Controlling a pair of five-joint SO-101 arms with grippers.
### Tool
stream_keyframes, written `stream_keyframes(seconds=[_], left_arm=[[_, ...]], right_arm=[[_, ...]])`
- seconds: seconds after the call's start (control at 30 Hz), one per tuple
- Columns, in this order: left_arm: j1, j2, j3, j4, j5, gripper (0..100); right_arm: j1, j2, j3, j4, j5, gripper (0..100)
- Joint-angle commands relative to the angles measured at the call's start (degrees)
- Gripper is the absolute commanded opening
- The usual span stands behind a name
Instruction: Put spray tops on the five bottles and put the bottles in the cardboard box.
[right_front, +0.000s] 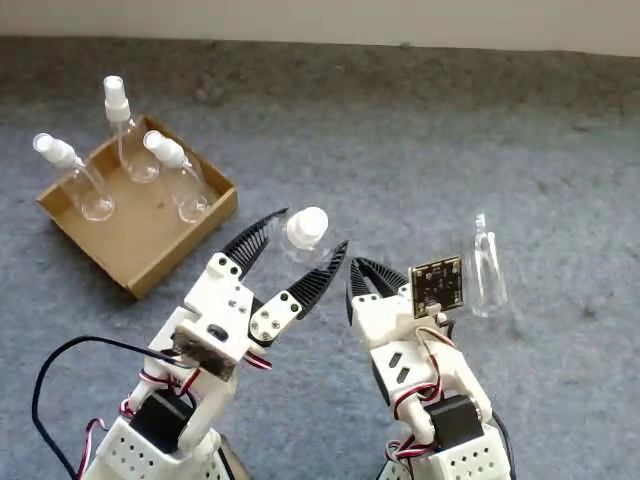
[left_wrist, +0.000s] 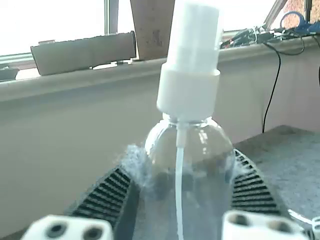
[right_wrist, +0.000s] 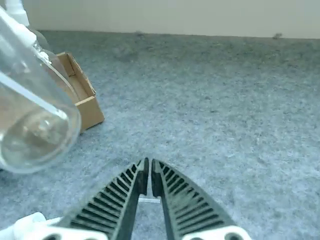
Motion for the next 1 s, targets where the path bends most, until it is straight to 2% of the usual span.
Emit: stream_keyframes(seconds=[0.0, 0.3, 0.57, 0.73, 0.97], left_arm=[[-0.75, 1.19, -7.34, -1.32, -0.62, 14], [-3.03, 21.93, -18.33, -1.58, -0.35, 14], [-3.03, 31.69, -25.27, -1.58, -0.35, 14], [-3.03, 35.65, -27.38, -1.67, -0.35, 14], [-3.12, 40.75, -27.38, -10.99, -0.35, 14]], right_arm=[[-0.84, -0.66, 0.92, -1.45, 0.79, 0.9], [-0.84, -0.66, 6.64, -1.63, 0.88, 0.9], [-0.92, -0.66, 6.73, -1.89, 0.44, 0.9], [-1.01, -0.66, 7.25, -11.56, 0.44, 0.9], [-1.27, -0.66, 10.86, -14.55, 0.44, 0.9]])
